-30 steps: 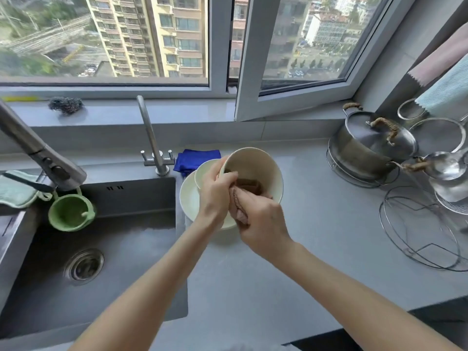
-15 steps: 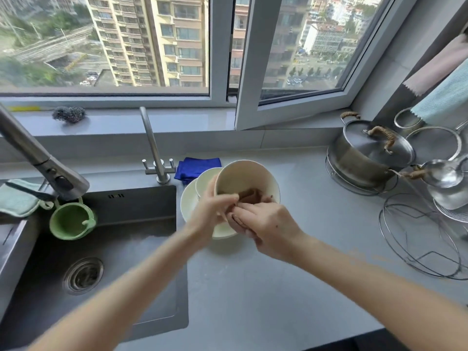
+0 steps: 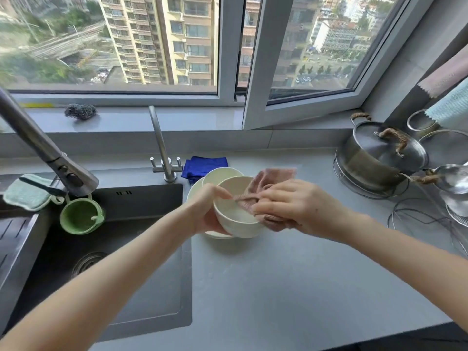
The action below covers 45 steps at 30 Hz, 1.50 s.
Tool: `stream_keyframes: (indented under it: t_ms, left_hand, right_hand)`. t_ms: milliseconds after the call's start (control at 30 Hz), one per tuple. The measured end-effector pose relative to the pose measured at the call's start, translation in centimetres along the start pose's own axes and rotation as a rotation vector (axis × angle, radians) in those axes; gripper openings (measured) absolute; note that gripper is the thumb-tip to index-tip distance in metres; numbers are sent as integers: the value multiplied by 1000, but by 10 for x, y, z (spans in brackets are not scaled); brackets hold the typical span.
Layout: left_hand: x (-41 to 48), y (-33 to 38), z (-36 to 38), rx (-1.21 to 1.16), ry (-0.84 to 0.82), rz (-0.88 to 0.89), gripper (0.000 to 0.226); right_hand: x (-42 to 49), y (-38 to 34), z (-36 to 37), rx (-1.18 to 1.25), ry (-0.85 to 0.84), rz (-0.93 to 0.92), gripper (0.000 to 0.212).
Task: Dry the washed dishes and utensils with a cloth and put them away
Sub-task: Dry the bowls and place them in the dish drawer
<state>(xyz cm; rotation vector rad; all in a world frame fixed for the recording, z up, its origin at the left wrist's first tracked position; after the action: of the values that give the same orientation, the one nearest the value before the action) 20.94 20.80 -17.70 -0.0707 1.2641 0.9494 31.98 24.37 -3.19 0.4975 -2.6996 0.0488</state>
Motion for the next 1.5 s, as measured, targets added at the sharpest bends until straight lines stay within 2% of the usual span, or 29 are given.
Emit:
stream_keyframes:
  t_ms: [67, 167, 233, 267, 333, 367, 400, 500, 600, 667, 767, 833, 967, 1100, 1200, 1267, 1333, 1367, 1400, 1500]
  left_hand:
    - [8, -2, -4, -153, -31, -30, 41]
    - [14, 2, -5, -318, -86, -23, 36]
    - [18, 4, 3, -424, -162, -31, 33]
    - [20, 7, 9, -440, -199, -30, 32]
    - [22, 12, 23, -382, -224, -21, 32]
    - [23, 14, 28, -320, -210, -17, 33]
    - [22, 15, 32, -260, -187, -14, 35]
    - [19, 20, 33, -140, -158, -7, 34]
    - [14, 12, 33, 18, -157, -75, 30]
    - [10, 7, 39, 156, -177, -109, 48]
    - [5, 8, 32, 252, -109, -139, 36]
    - [5, 13, 25, 289, -67, -132, 36]
    - [-10, 15, 40, 426, -107, -154, 18]
    - [-29, 28, 60, 497, -173, -60, 29]
    - [-43, 33, 66, 580, -106, 36, 29]
    - [-50, 52, 62, 582, 13, 257, 35]
    - [-69, 79, 65, 610, 79, 582, 57]
    - [-81, 86, 73, 620, 14, 693, 65]
    - [-89, 86, 82, 623, -107, 725, 68]
    - [-106, 80, 98, 701, -340, 700, 72]
  right_hand:
    - [-16, 20, -35, 84, 237, 193, 30]
    - [-72, 56, -43, 320, 597, 713, 13]
    - [-92, 55, -31, 322, 693, 919, 20]
    - [-85, 50, -20, 422, 714, 936, 31]
    - [-48, 30, 6, 629, 631, 811, 73]
    - [-31, 19, 19, 618, 534, 728, 91]
    - [-22, 15, 27, 533, 456, 694, 94]
    - [-22, 29, 7, 174, 428, 722, 69]
    - [-10, 23, -25, -187, 468, 529, 53]
    - [3, 18, -31, -200, 447, 388, 53]
    - [16, 15, -32, -153, 333, 269, 66]
    - [22, 9, -35, -115, 284, 195, 69]
    - [32, -6, -54, -148, 329, 57, 52]
    - [26, 3, -76, -80, 487, 121, 40]
    - [13, 20, -89, 37, 589, 269, 34]
    - [2, 35, -91, 189, 670, 406, 31]
    - [-9, 51, -86, 459, 774, 540, 30]
    - [-13, 57, -83, 599, 826, 585, 28]
    - [-15, 62, -80, 714, 874, 617, 24]
    - [-18, 71, -72, 915, 953, 675, 17]
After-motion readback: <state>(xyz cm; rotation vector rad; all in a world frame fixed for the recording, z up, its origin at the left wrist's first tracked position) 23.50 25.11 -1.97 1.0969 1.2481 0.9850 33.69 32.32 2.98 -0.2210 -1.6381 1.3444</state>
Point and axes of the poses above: each hand's wrist, its own x-axis towards the middle knuckle, its own z-axis out of the palm, y = z × x, the point moved 10 cm from there along x, towards the middle knuckle, and after that the axes turned 14 degrees about -z, right-handed, at the moved point
